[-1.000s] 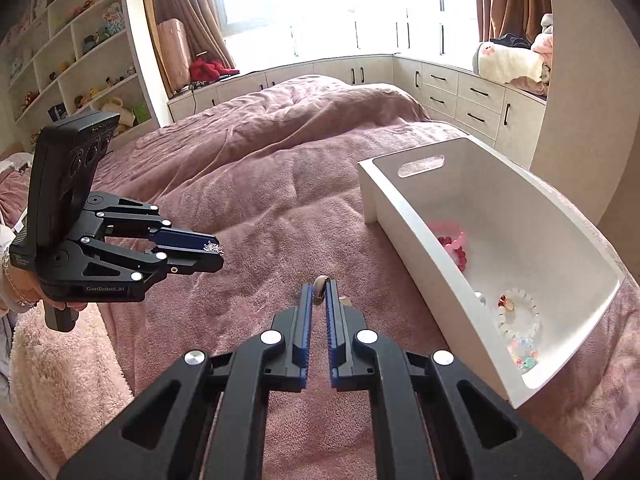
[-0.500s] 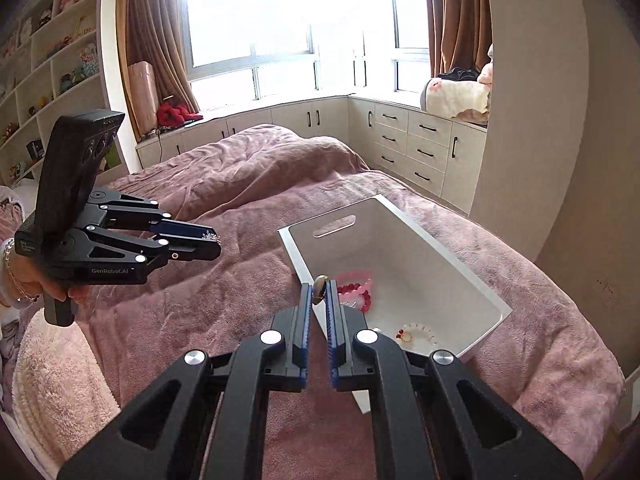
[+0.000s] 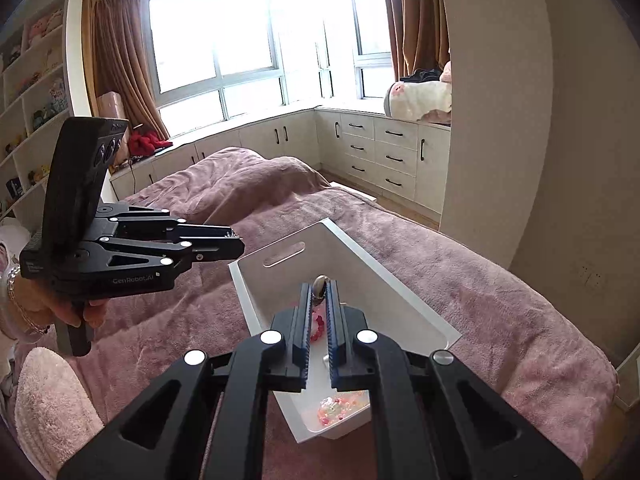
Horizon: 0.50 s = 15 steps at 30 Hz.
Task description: Organize jewelry
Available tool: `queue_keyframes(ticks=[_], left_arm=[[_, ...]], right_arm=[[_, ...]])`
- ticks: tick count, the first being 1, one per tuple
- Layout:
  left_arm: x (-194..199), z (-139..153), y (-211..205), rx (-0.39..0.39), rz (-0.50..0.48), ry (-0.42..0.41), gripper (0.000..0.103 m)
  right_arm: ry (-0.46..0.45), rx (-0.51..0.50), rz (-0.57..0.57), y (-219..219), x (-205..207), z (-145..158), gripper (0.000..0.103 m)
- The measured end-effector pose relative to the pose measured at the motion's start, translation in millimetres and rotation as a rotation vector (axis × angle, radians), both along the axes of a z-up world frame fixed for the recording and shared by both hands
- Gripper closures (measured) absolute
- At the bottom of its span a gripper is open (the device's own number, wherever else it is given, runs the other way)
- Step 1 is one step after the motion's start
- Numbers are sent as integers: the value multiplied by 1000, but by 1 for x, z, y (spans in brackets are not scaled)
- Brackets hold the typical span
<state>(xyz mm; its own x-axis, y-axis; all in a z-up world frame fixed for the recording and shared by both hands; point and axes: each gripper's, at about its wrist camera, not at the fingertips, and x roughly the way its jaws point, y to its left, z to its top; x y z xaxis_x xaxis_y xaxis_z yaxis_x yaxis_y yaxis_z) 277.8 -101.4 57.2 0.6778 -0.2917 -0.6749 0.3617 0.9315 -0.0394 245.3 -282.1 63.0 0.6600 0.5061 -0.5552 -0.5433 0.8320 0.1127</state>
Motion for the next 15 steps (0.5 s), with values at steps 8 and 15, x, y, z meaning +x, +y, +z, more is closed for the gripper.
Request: queue_keyframes(ticks=[8, 15], left_arm=[[26, -31, -1, -26, 61, 8, 47], [6, -26, 12, -41, 145, -106, 11]], right_arm=[[20, 2, -64, -7, 19, -11, 80], [-108, -78, -153, -17, -8, -6, 13]])
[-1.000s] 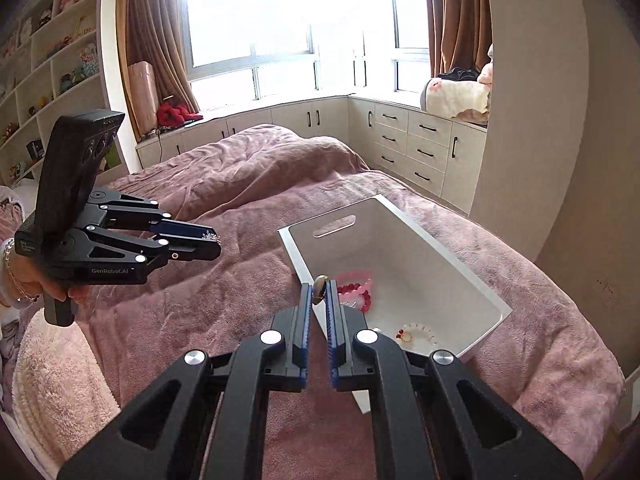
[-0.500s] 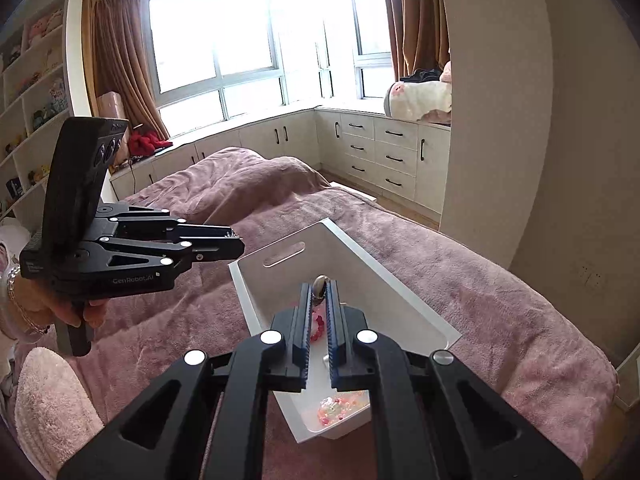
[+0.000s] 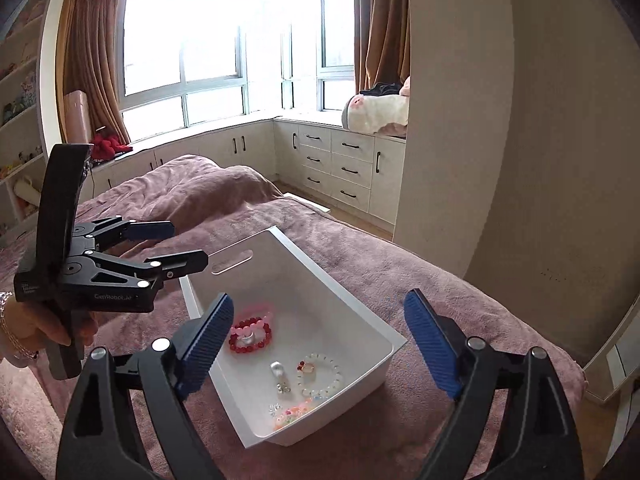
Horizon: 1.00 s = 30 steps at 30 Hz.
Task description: Organize jewelry
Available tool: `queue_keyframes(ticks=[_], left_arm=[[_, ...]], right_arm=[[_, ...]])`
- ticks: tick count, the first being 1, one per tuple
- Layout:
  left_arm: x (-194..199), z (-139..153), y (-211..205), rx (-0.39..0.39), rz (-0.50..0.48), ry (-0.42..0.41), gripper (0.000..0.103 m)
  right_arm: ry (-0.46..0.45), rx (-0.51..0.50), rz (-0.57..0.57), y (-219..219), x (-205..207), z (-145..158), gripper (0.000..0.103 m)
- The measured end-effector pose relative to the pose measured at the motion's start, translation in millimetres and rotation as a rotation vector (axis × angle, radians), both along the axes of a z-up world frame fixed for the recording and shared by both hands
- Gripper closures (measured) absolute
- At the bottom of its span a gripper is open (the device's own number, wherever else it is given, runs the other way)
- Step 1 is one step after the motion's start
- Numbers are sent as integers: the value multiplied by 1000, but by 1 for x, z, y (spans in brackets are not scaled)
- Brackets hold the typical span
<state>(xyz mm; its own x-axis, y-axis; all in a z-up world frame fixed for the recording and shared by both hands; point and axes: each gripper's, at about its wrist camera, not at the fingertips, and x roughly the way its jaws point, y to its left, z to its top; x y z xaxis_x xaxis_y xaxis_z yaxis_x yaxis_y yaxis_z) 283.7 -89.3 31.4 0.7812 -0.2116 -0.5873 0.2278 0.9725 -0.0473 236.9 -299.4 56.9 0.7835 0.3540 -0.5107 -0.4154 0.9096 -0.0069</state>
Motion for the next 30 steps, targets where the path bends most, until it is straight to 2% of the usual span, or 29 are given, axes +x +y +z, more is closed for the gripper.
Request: queue_keyframes(ticks=[2, 4, 13, 17, 21, 27, 30], left_arm=[[-9, 4, 5, -19, -10, -36, 10], [-17, 7, 9, -20, -7, -63, 10], [-70, 27, 13, 116, 100, -163, 3], [-91, 22, 14, 111, 120, -163, 3], [-107, 9, 20, 50, 154, -145, 3], [-119, -14, 22, 76, 213, -117, 3], [-122, -19, 26, 45, 244, -104, 3]], right_arm=[[-28, -27, -18, -1, -9, 1, 7], [-40, -35, -22, -3, -18, 2, 5], [-24, 10, -43, -5, -49, -7, 5], [-7, 61, -49, -1, -57, -20, 5], [50, 123, 5, 8, -64, -36, 5], [2, 46, 4, 26, -75, -46, 5], [-20, 38, 4, 28, -79, -52, 5]])
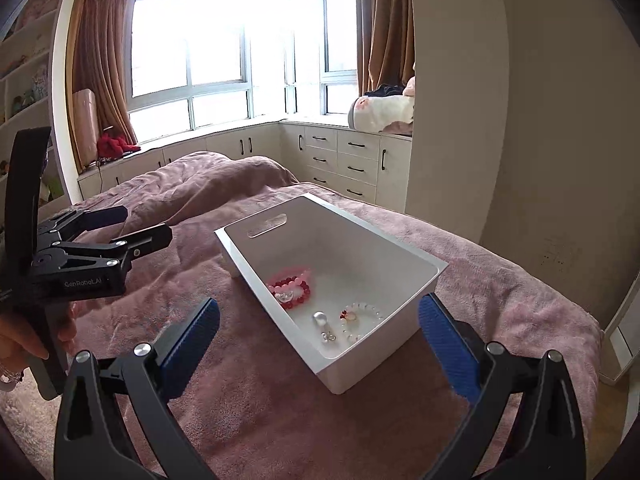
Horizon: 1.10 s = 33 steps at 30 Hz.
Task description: Organize jewelry
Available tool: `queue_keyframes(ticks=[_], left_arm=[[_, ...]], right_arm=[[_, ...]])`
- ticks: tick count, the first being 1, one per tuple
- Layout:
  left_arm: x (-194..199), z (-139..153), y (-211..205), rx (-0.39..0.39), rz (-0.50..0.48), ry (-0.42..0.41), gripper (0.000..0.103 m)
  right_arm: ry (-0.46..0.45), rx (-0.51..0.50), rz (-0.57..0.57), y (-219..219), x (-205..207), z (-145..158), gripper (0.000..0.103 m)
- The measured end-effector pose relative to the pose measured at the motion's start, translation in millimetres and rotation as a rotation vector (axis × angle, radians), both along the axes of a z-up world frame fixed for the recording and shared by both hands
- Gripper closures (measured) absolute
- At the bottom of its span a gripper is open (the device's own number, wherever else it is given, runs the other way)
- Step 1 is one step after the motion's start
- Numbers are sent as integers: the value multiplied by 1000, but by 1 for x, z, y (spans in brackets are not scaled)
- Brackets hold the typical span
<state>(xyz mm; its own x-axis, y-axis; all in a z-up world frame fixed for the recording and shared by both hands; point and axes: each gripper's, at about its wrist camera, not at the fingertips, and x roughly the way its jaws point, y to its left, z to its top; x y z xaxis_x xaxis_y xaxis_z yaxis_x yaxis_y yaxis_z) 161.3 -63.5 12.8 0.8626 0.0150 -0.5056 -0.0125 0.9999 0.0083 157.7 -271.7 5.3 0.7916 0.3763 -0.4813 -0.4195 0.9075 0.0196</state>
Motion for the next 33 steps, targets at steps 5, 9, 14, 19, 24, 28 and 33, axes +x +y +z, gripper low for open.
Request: queue_keyframes(ticks=[5, 9, 14, 19, 24, 28, 33], left_arm=[[-5, -7, 4, -19, 33, -11, 3], [-6, -15, 1, 2, 32, -6, 3], [-1, -19, -6, 12, 32, 5, 3], [0, -21, -13, 22, 17, 1, 3], [1, -22, -12, 2, 21, 1, 3], [-1, -21, -12, -6, 19, -3, 3], [-1, -19, -14, 1, 17, -10, 3]], right_arm=[[-39, -7, -15, -4, -8, -7, 5], [-24, 1, -26, -7, -6, -12, 5], [-14, 10, -28, -10, -5, -18, 5], [-25, 16, -29, -11, -6, -16, 5], [-18, 16, -33, -12, -6, -17, 5], [-22, 9, -32, -11, -6, -18, 5], [-17, 8, -36, -10, -4, -20, 5]])
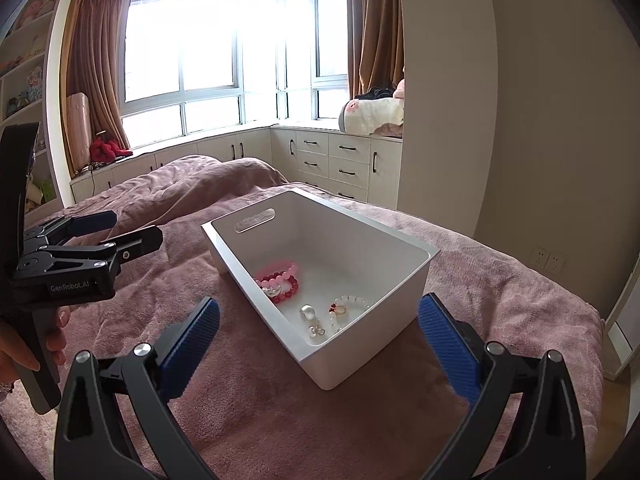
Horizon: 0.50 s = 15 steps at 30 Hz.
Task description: Organize jewelry
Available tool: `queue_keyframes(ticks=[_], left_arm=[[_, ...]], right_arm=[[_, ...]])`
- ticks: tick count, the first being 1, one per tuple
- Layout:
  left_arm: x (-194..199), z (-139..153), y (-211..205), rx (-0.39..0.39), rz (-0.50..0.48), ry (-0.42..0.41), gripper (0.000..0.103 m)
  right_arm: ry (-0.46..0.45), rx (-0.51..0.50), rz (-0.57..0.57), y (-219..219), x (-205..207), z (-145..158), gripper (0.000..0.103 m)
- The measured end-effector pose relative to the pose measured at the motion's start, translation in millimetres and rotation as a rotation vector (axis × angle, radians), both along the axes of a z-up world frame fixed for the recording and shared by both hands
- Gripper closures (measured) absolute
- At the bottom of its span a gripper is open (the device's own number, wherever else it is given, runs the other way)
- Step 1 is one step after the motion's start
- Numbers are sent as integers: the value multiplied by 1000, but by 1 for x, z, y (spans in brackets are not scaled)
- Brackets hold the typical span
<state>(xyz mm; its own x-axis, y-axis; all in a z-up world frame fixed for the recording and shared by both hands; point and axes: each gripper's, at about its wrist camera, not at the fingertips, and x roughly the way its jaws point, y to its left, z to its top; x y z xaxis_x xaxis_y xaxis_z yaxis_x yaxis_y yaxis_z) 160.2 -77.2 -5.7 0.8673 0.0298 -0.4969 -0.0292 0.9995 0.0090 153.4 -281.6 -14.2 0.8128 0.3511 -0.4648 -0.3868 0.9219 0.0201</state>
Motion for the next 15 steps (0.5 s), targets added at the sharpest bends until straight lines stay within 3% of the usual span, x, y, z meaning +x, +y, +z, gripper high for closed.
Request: queue_keyframes(ticks=[15], left_arm=[[1, -4, -1, -1, 6, 8, 3]], right_arm=[[0, 15, 10, -2, 3, -1, 5]])
